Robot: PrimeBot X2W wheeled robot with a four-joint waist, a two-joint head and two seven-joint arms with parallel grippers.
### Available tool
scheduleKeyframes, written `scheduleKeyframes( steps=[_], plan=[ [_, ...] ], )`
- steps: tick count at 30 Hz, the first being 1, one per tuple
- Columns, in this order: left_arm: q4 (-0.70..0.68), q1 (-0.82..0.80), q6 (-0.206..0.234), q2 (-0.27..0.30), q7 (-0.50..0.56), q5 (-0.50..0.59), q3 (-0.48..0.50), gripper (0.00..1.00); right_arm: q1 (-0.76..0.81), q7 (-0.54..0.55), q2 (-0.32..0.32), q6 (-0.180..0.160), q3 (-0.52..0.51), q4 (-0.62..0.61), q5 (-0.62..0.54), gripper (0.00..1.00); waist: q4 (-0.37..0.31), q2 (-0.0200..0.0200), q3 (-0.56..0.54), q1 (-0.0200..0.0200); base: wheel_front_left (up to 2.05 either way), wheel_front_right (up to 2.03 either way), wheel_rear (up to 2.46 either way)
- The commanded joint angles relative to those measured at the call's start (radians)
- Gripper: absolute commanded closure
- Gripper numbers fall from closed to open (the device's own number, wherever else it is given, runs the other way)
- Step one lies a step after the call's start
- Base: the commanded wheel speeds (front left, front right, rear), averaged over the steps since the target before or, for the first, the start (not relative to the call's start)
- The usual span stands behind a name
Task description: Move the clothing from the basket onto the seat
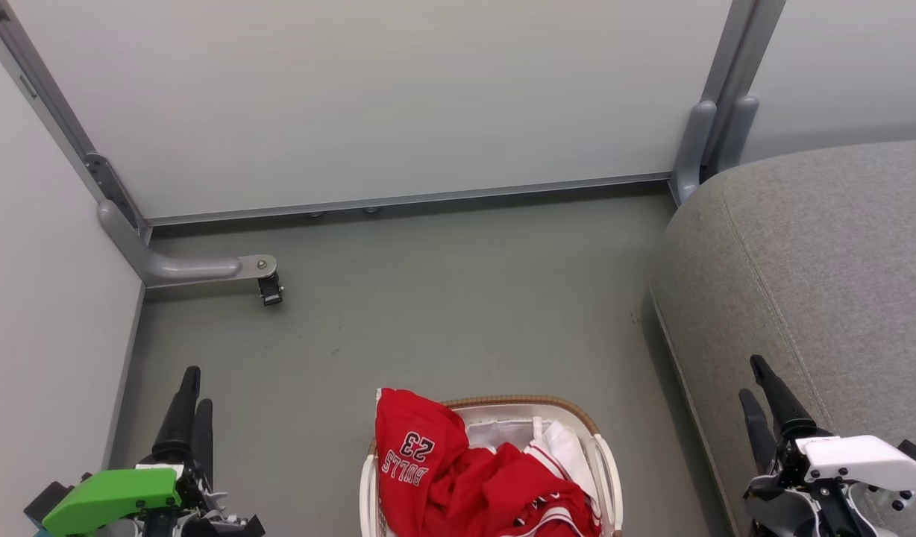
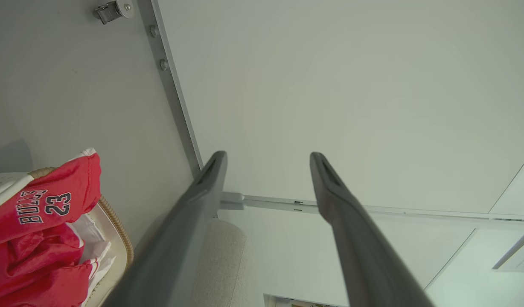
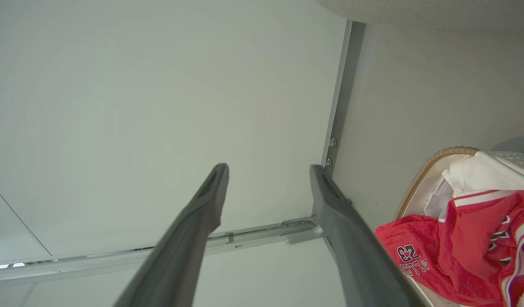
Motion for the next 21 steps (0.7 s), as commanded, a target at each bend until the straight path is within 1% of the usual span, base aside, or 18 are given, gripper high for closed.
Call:
scheduleKeyframes(
  steps=[1,6,12,16,21],
  plan=[
    [-0.024,-0.014,-0.002,0.003,-0.013,0.014,-0.012,0.0,-0.013,-0.014,-0.007,0.0,0.007,-0.018,-0.012,0.0,0.0,0.0004,0.0,0.0,0.0,0.0,0.0],
    [-0.039,-0.008,-0.002,0.003,-0.037,0.033,-0.038,0.0,-0.008,-0.038,-0.008,0.0,0.015,-0.021,-0.03,0.0,0.0,0.0009,0.001,0.0,0.0,0.0,0.0],
    [-0.058,-0.002,-0.003,0.004,-0.065,0.068,-0.064,0.0,-0.007,-0.066,-0.009,0.0,0.008,-0.021,-0.086,0.0,0.0,0.0015,0.002,0.0,0.0,0.0,0.0],
    [-0.076,-0.002,-0.003,0.004,-0.082,0.123,-0.07,0.0,-0.01,-0.083,-0.01,0.0,-0.012,-0.028,-0.157,0.0,-0.001,0.0018,0.003,0.0,0.0,0.0,0.0],
    [-0.105,-0.001,-0.004,0.005,-0.103,0.225,-0.073,0.0,-0.013,-0.104,-0.011,0.0,-0.034,-0.052,-0.268,0.0,0.0,0.0023,0.005,0.0,0.0,0.0,0.0]
  ],
)
